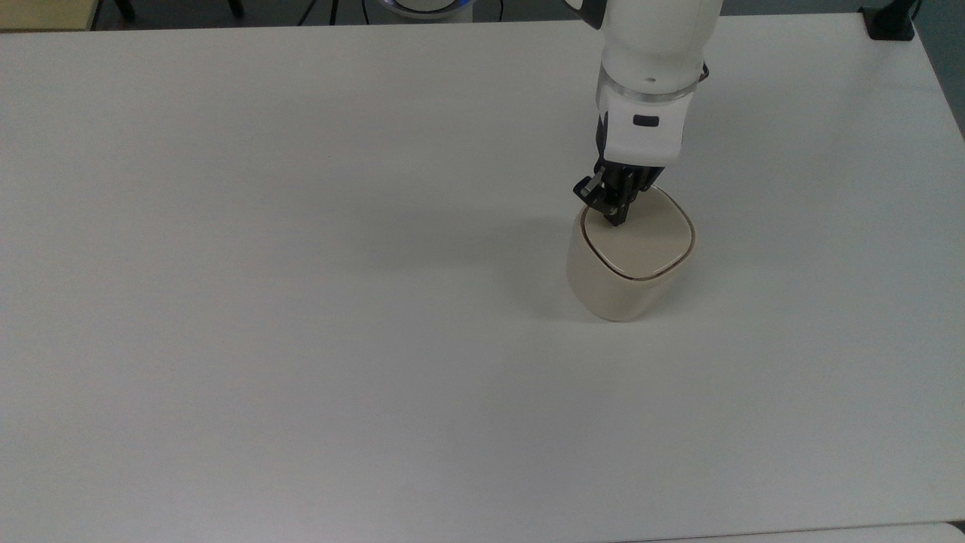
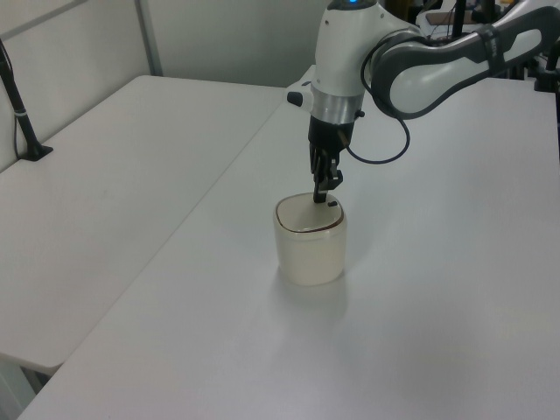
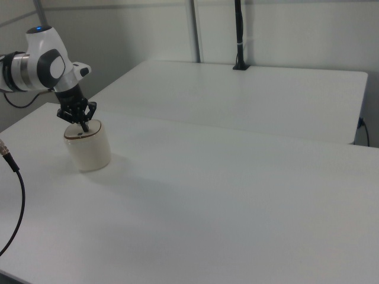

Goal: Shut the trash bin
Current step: 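Press the lid flat onto the bin rim with the gripper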

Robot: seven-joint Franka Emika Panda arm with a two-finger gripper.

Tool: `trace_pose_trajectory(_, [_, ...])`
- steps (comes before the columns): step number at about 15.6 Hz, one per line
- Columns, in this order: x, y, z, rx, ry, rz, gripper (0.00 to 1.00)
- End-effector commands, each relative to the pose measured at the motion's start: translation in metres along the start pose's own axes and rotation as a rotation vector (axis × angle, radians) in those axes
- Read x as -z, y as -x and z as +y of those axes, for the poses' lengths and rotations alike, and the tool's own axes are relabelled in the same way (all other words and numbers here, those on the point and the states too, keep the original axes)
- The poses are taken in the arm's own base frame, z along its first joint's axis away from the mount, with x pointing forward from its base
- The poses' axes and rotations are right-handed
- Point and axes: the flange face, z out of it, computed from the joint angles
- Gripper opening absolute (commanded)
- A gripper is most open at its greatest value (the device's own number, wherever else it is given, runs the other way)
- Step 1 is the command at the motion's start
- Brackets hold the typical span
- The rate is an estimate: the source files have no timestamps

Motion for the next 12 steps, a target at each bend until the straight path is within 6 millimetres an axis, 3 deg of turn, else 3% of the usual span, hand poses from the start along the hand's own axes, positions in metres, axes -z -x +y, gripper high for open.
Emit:
trace_pose_trajectory(1, [-0.024,0.001,-0.005,0.029,0.0,-0.044,0.0])
trace_pose_trajectory(3, [-0.026,0.0,-0.005,0.031,0.0,-0.044,0.0])
trace_pose_trajectory(5, [0.0,-0.003,0.004,0.008,0.001,-0.008,0.0])
trace_pose_trajectory(8, [0.045,0.01,0.019,-0.021,0.003,-0.006,0.0])
trace_pose_trajectory(10, [0.071,0.027,0.044,-0.069,0.004,-0.017,0.0])
trace_pose_trajectory(12, [0.096,0.056,0.079,-0.138,0.0,-0.061,0.0])
